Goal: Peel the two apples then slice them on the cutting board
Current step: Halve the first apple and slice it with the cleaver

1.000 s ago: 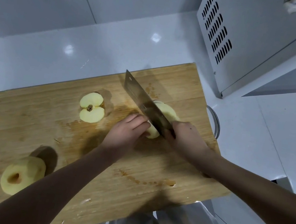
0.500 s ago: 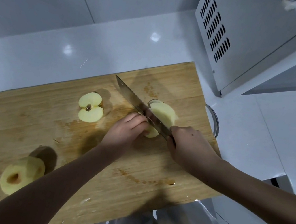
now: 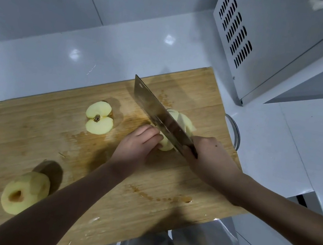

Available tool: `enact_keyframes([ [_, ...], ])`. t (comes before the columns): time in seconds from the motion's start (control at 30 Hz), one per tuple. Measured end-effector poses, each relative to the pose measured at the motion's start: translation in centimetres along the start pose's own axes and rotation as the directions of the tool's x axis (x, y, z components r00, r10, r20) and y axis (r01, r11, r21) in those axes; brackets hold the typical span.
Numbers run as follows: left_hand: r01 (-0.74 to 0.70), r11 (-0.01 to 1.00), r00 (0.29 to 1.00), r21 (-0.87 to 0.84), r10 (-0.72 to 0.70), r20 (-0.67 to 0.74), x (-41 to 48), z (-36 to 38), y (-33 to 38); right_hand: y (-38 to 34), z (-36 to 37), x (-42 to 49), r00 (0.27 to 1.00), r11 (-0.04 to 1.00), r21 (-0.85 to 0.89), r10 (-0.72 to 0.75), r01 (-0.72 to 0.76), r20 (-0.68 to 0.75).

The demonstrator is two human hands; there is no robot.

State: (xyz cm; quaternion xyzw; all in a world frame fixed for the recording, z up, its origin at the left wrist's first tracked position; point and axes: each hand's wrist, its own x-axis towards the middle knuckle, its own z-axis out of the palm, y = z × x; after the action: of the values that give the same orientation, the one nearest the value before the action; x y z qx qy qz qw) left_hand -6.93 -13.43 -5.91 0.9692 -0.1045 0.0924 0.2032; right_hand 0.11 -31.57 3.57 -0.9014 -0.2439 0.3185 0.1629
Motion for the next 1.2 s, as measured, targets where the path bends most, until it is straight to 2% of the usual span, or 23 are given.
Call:
enact_keyframes([
  [0.27, 0.001, 1.000, 1.000, -0.015, -0.001, 0.003, 0.1, 0.0, 0.0, -0.7, -0.6, -0.9, 0.998, 0.989, -0.136, -0.051, 0.053, 0.021],
  [0.5, 0.011, 0.999, 1.000, -0.035, -0.011, 0.011, 0.0, -0.2, 0.2, -1.0, 1.9, 1.9, 0.998, 0.988, -0.151, 0.030, -0.021, 0.056],
  [0.73, 0.025, 1.000, 0.999, -0.009, -0.025, -0.036, -0.3, -0.1, 0.4, 0.0, 1.1, 1.9, 0.999, 0.997, 0.060, 0.053, -0.053, 0.011],
  [0.87, 0.038, 0.999, 0.999, -0.020, -0.038, 0.000, -0.5, -0.1, 0.3, -0.4, -0.3, -0.1, 0.999, 1.000, 0.021, 0.002, -0.002, -0.032],
  [1.03, 0.046, 0.998, 0.999, -0.037, -0.045, 0.022, -0.6, 0.0, 0.2, -1.0, -0.7, -0.7, 1.000, 0.996, -0.086, -0.026, 0.026, 0.004],
  [1.2, 0.039, 0.998, 0.999, -0.058, -0.039, -0.002, -0.3, -0.1, 0.2, -1.1, -0.4, -0.1, 0.999, 0.996, -0.078, -0.028, 0.029, 0.019],
])
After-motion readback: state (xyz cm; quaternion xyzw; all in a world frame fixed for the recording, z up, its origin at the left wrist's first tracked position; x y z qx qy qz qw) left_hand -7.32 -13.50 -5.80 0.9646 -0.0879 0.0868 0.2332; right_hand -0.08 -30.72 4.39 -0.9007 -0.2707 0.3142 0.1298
